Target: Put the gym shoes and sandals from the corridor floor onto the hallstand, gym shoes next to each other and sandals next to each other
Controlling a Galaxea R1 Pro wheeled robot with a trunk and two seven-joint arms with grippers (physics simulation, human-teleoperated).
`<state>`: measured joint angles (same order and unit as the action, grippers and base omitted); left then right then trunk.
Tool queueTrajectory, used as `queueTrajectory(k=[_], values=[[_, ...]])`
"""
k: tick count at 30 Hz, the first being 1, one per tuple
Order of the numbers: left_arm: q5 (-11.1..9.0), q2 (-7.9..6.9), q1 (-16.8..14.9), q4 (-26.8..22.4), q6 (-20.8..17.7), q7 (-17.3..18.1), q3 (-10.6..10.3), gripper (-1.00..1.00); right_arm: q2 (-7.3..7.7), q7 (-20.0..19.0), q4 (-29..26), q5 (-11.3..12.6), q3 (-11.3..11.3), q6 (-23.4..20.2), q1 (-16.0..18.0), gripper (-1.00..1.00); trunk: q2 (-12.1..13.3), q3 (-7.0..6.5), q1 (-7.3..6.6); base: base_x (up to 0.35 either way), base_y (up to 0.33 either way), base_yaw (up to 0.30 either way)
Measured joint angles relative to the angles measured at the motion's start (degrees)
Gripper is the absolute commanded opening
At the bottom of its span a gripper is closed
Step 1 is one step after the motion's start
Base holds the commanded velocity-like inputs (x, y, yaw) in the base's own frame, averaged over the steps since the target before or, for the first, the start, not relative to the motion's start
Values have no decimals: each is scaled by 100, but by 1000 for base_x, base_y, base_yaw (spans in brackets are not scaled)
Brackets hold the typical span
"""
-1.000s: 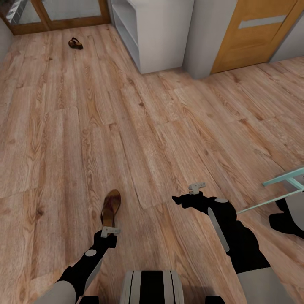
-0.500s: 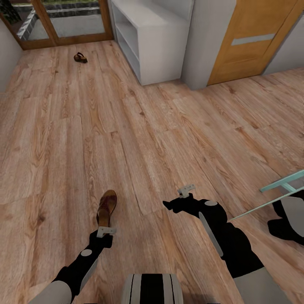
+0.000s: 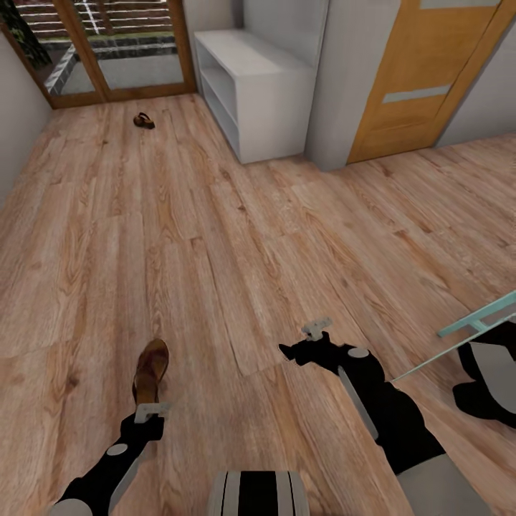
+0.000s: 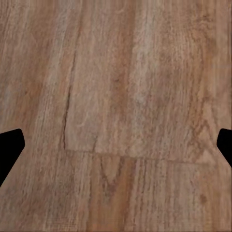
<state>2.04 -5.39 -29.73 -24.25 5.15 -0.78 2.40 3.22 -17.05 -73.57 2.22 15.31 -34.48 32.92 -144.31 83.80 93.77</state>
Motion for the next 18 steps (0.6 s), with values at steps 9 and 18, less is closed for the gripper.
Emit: queueTrajectory(k=[9, 18], values=[[-1, 31, 359, 12, 110, -16, 114, -100, 152, 644, 1103, -13, -10, 1908, -787, 100, 12, -279, -23, 0, 0, 0], [-16, 52, 726, 127, 761, -44, 119, -100, 66, 1369, 3376, 4, 12, 4160, -1064, 100, 24, -560, -47, 0, 0, 0]])
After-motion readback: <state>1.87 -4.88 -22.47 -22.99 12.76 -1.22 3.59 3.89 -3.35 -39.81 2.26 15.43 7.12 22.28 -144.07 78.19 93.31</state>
